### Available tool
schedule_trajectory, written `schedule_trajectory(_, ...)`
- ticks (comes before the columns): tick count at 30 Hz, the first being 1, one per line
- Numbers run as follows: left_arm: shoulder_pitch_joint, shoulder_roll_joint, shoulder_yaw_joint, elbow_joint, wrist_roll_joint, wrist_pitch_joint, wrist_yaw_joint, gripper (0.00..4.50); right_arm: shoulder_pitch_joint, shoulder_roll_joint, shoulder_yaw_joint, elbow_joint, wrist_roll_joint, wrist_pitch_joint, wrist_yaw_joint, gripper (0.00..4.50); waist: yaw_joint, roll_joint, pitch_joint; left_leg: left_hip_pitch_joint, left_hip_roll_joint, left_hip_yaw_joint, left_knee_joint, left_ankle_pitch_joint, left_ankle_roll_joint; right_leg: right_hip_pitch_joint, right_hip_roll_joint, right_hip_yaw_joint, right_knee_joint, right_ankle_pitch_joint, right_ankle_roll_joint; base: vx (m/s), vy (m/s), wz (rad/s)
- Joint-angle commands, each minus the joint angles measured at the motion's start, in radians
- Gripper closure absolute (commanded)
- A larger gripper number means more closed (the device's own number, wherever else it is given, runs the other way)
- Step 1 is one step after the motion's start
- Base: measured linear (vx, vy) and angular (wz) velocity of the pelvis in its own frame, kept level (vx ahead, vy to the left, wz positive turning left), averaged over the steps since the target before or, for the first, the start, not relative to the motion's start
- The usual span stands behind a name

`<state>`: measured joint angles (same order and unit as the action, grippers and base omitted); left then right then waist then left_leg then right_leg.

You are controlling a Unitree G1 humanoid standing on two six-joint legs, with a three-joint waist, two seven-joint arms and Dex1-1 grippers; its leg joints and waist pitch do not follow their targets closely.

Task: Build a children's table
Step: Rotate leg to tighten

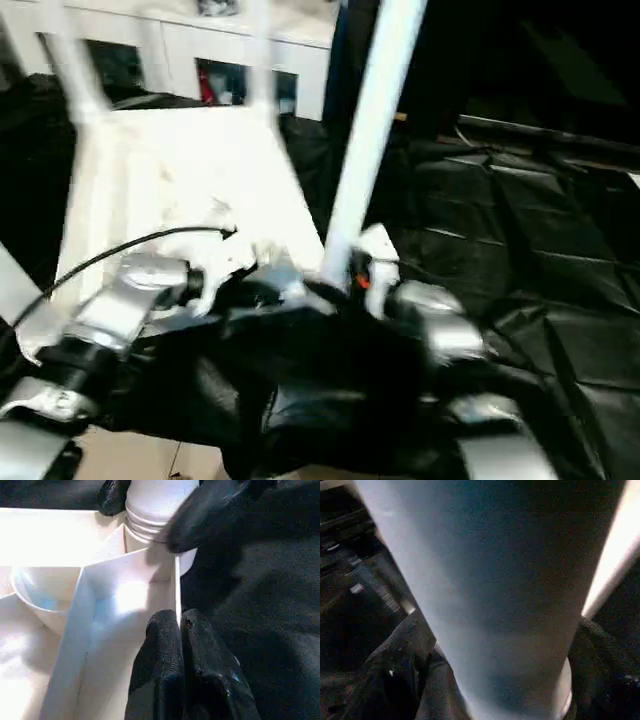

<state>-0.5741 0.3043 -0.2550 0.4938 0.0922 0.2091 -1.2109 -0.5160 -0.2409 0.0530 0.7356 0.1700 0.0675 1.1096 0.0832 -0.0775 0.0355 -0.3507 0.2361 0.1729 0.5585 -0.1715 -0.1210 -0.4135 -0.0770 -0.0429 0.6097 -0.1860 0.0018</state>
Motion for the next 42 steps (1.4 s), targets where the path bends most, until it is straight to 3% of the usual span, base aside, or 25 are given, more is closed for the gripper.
schedule_trajectory(1,-0.009,-0.042,-0.034,-0.002,-0.051,-0.040,-0.022,4.50,0.021,0.004,0.098,-0.051,0.015,0.049,0.142,0.78,0.000,0.007,-0.047,0.001,-0.005,0.017,-0.056,-0.230,0.063,0.051,-0.041,0.029,-0.073,-0.183,-0.213,0.000,0.000,0.00)
schedule_trajectory(6,-0.036,-0.029,-0.030,0.050,-0.043,-0.072,-0.044,4.50,0.049,-0.043,0.140,-0.119,0.014,0.108,0.242,0.78,0.010,0.005,-0.045,0.004,-0.005,0.019,-0.056,-0.244,0.052,0.049,-0.039,0.029,-0.076,-0.209,-0.206,0.000,0.000,0.00)
schedule_trajectory(7,-0.045,-0.028,-0.029,0.066,-0.040,-0.082,-0.046,4.50,0.054,-0.046,0.148,-0.130,0.007,0.106,0.245,0.78,0.010,0.016,-0.045,0.006,-0.004,0.018,-0.058,-0.253,0.044,0.047,-0.038,0.029,-0.078,-0.213,-0.203,0.000,0.000,0.00)
schedule_trajectory(9,-0.056,-0.028,-0.029,0.086,-0.035,-0.095,-0.045,4.50,0.060,-0.047,0.154,-0.142,0.001,0.105,0.247,0.93,0.009,0.009,-0.045,0.001,-0.007,0.017,-0.057,-0.258,0.038,0.051,-0.039,0.028,-0.077,-0.231,-0.198,0.000,0.000,0.00)
schedule_trajectory(16,-0.073,-0.027,-0.021,0.120,-0.034,-0.116,-0.043,4.50,0.079,-0.036,0.160,-0.184,0.015,0.146,0.234,1.43,0.011,0.003,-0.045,0.000,-0.005,0.015,-0.058,-0.251,0.036,0.049,-0.042,0.028,-0.080,-0.276,-0.177,0.000,0.000,0.00)
schedule_trajectory(26,-0.068,-0.035,-0.017,0.125,-0.040,-0.110,-0.036,4.50,0.087,-0.004,0.149,-0.192,0.024,0.172,0.194,1.81,0.015,0.011,-0.046,0.001,-0.005,0.014,-0.058,-0.254,0.028,0.049,-0.043,0.028,-0.080,-0.267,-0.180,0.000,0.000,0.00)
schedule_trajectory(27,-0.067,-0.038,-0.016,0.126,-0.039,-0.106,-0.030,4.50,0.087,0.015,0.133,-0.181,0.018,0.166,0.142,1.81,0.014,0.018,-0.045,0.002,-0.005,0.014,-0.060,-0.264,0.024,0.048,-0.043,0.028,-0.081,-0.272,-0.181,0.000,0.000,0.00)
schedule_trajectory(29,-0.066,-0.040,-0.016,0.126,-0.038,-0.103,-0.024,4.50,0.084,0.033,0.116,-0.165,0.012,0.162,0.088,1.82,0.011,0.016,-0.041,0.002,-0.007,0.014,-0.063,-0.283,0.018,0.045,-0.043,0.028,-0.085,-0.306,-0.173,0.000,0.000,0.00)
schedule_trajectory(31,-0.064,-0.057,-0.008,0.125,-0.035,-0.086,0.017,4.50,0.063,0.089,0.060,-0.088,-0.015,0.130,-0.107,1.83,0.000,0.019,-0.042,0.007,-0.007,0.008,-0.066,-0.326,-0.007,0.039,-0.047,0.026,-0.091,-0.390,-0.153,0.000,0.000,0.00)
schedule_trajectory(32,-0.064,-0.061,-0.007,0.126,-0.034,-0.083,0.027,4.50,0.055,0.101,0.047,-0.066,-0.024,0.127,-0.159,1.83,-0.004,0.018,-0.042,0.003,-0.008,0.006,-0.067,-0.330,-0.012,0.041,-0.047,0.026,-0.091,-0.405,-0.148,0.000,0.000,0.00)
schedule_trajectory(33,-0.061,-0.078,-0.006,0.120,-0.026,-0.065,0.067,4.50,0.026,0.133,0.010,0.013,-0.048,0.104,-0.325,1.84,-0.012,0.015,-0.039,0.000,-0.008,0.002,-0.071,-0.342,-0.019,0.043,-0.047,0.022,-0.094,-0.444,-0.134,0.000,0.000,0.00)
schedule_trajectory(34,-0.059,-0.083,-0.006,0.117,-0.023,-0.059,0.078,4.50,0.017,0.143,-0.001,0.035,-0.053,0.101,-0.369,1.84,-0.023,0.017,-0.038,0.004,-0.008,0.000,-0.070,-0.364,-0.029,0.035,-0.047,0.022,-0.097,-0.474,-0.128,0.000,0.000,0.00)
schedule_trajectory(36,-0.053,-0.101,-0.005,0.105,-0.019,-0.038,0.110,4.50,-0.007,0.168,-0.029,0.084,-0.051,0.102,-0.466,1.85,-0.037,0.015,-0.037,0.000,-0.010,-0.004,-0.070,-0.382,-0.026,0.038,-0.048,0.019,-0.103,-0.518,-0.112,0.000,0.000,0.00)
schedule_trajectory(37,-0.050,-0.110,-0.005,0.098,-0.018,-0.029,0.122,4.50,-0.018,0.181,-0.040,0.102,-0.046,0.104,-0.499,1.85,-0.041,0.012,-0.037,0.003,-0.010,-0.003,-0.069,-0.391,-0.022,0.033,-0.047,0.019,-0.106,-0.521,-0.109,0.000,0.000,0.00)
schedule_trajectory(42,-0.027,-0.169,-0.026,0.050,-0.008,0.019,0.174,4.50,-0.069,0.247,-0.059,0.171,-0.067,0.068,-0.621,1.85,-0.049,0.015,-0.038,0.004,-0.011,-0.001,-0.067,-0.399,-0.010,0.029,-0.045,0.023,-0.107,-0.497,-0.115,0.000,0.000,0.00)
